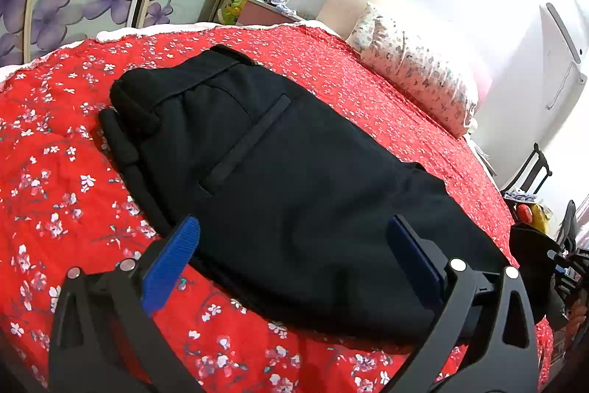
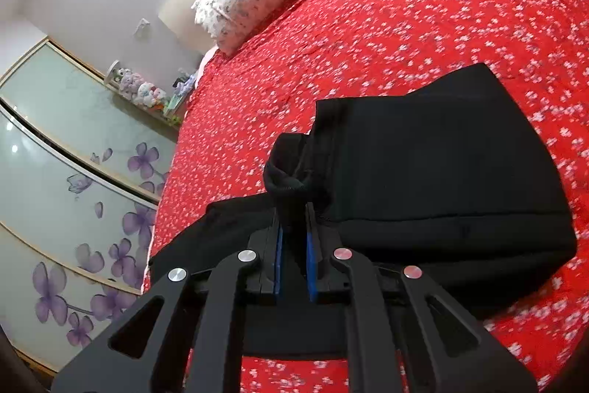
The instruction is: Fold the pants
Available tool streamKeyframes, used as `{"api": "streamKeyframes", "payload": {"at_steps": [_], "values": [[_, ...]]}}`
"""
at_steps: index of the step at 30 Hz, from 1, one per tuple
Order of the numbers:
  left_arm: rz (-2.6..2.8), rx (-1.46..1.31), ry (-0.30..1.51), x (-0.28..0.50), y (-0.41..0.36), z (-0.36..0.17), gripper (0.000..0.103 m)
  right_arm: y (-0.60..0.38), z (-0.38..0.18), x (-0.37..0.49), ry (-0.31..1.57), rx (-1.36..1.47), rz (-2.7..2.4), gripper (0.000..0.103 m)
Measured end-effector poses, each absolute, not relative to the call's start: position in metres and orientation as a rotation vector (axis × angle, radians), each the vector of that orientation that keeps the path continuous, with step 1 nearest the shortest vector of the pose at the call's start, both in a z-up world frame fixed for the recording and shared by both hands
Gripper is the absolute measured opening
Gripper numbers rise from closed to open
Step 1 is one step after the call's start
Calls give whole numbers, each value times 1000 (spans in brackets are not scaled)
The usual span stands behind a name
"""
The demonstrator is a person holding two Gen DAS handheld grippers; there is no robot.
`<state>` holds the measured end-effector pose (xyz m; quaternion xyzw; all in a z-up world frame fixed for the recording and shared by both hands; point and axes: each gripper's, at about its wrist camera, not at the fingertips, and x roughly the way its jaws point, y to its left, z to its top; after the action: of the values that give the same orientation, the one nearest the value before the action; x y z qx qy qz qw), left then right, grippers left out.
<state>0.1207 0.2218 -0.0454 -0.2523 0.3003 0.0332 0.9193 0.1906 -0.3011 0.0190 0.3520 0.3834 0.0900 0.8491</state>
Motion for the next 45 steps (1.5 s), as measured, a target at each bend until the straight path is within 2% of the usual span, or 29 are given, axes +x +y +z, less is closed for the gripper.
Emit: {"api": "streamKeyframes", "payload": {"at_steps": [10,15,23,29,38,42,45], "values": [[70,-515,620,121,221,-45,101,-273,22,193,810,787,275,10],[70,-514,620,121,221,-46,101,-226,31,203,798,777,388,10],[70,-515,620,121,221,-46,101,-147,-30,218,1033,634,401,11],[72,-512,621,121,220,-46,101,-140,-10,218,960,709,455,11],[72,-512,621,121,220,-46,101,-110,-17,211,983,556,473,12],[71,-511,621,122,220,-46,101,-96,-30,207,1050,393,466,12],[72,-512,621,122,220,-46,101,-92,-41,205,1103,339,469,28]]}}
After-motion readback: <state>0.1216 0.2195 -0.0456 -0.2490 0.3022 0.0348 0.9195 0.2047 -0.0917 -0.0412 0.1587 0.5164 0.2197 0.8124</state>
